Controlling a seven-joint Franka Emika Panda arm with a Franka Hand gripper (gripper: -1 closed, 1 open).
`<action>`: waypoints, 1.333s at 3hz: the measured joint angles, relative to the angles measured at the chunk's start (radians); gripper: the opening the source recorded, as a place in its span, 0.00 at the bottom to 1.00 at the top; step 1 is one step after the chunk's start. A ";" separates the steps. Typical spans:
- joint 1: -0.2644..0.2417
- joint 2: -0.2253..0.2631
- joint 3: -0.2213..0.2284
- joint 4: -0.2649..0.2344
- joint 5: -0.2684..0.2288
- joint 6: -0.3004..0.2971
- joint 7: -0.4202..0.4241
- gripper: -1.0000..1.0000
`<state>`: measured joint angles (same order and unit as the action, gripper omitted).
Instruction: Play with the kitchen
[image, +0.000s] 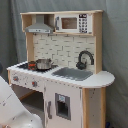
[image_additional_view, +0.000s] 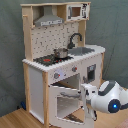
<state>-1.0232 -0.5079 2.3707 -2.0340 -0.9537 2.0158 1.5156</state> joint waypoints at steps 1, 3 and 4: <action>-0.001 0.020 -0.066 -0.080 -0.004 0.000 -0.002 1.00; -0.039 0.018 -0.162 -0.149 -0.034 0.011 -0.150 1.00; -0.109 0.018 -0.162 -0.166 -0.102 0.036 -0.171 1.00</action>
<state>-1.1325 -0.4899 2.2088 -2.2004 -1.0557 2.0515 1.3450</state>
